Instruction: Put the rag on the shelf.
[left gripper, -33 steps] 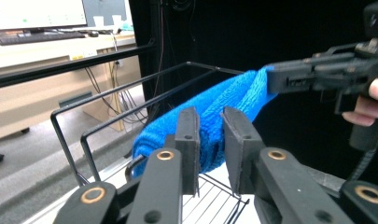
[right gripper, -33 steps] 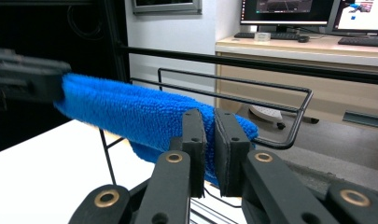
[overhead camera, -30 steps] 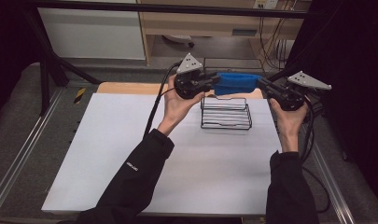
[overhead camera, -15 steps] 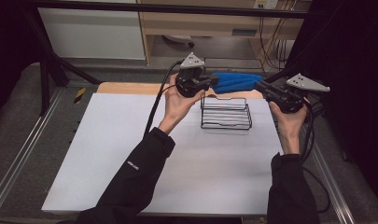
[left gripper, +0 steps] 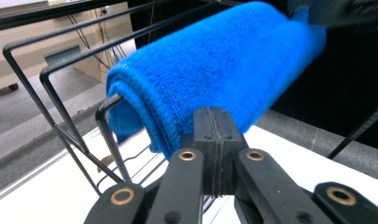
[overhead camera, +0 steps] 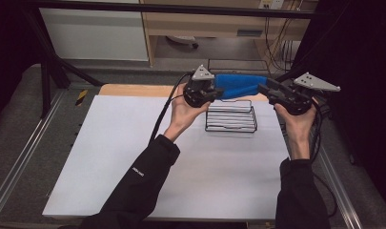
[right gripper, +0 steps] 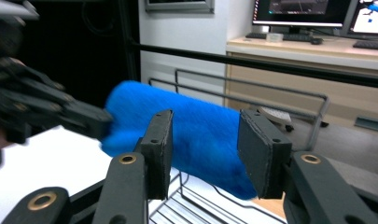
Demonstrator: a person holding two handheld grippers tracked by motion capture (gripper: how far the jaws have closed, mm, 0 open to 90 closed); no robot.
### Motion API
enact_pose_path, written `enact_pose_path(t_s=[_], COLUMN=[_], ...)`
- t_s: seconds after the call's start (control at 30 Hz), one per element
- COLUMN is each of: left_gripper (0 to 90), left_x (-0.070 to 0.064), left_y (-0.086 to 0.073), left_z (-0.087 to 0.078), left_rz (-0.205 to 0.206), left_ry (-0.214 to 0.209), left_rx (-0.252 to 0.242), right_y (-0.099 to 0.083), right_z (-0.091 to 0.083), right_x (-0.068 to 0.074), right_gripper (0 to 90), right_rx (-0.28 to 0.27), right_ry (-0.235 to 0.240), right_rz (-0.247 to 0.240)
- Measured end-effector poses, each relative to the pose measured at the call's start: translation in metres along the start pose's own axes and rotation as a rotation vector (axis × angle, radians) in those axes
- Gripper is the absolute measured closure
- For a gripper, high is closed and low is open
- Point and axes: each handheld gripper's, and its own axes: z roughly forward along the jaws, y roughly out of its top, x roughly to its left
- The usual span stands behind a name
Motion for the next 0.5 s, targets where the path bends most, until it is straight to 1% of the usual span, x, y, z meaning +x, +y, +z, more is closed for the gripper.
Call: enact_pose_path(t_s=[0.03, 0.07, 0.13, 0.2, 0.27, 0.33, 0.43, 0.5], left_gripper=[90.0, 90.0, 90.0, 90.0, 90.0, 90.0, 90.0, 89.9], left_x=[0.000, 0.000, 0.001, 0.002, 0.003, 0.003, 0.005, 0.006], left_y=[-0.001, -0.003, -0.005, -0.008, -0.010, -0.011, -0.013, -0.013], left_z=[0.001, 0.002, 0.004, 0.006, 0.007, 0.008, 0.009, 0.010], left_rz=[0.001, 0.003, 0.001, -0.001, 0.000, 0.001, -0.003, -0.006], left_ry=[0.003, 0.007, 0.010, 0.012, 0.012, 0.015, 0.015, 0.015], left_rx=[0.006, 0.010, 0.015, 0.013, 0.017, 0.014, 0.007, 0.006], right_y=[0.001, 0.002, 0.001, -0.005, -0.013, -0.022, -0.032, -0.036], right_z=[0.000, 0.001, 0.003, 0.006, 0.009, 0.011, 0.013, 0.014], right_x=[0.001, 0.003, 0.004, 0.004, 0.002, -0.002, -0.008, -0.011], right_gripper=[56.3, 58.5, 68.2, 77.6, 84.8, 88.2, 88.5, 87.6], right_rx=[-0.002, -0.002, 0.027, 0.056, 0.088, 0.106, 0.130, 0.133], right_ry=[0.004, 0.012, 0.026, 0.040, 0.021, 0.010, -0.032, -0.044], right_rz=[0.002, 0.005, 0.015, 0.029, 0.036, 0.061, 0.069, 0.079])
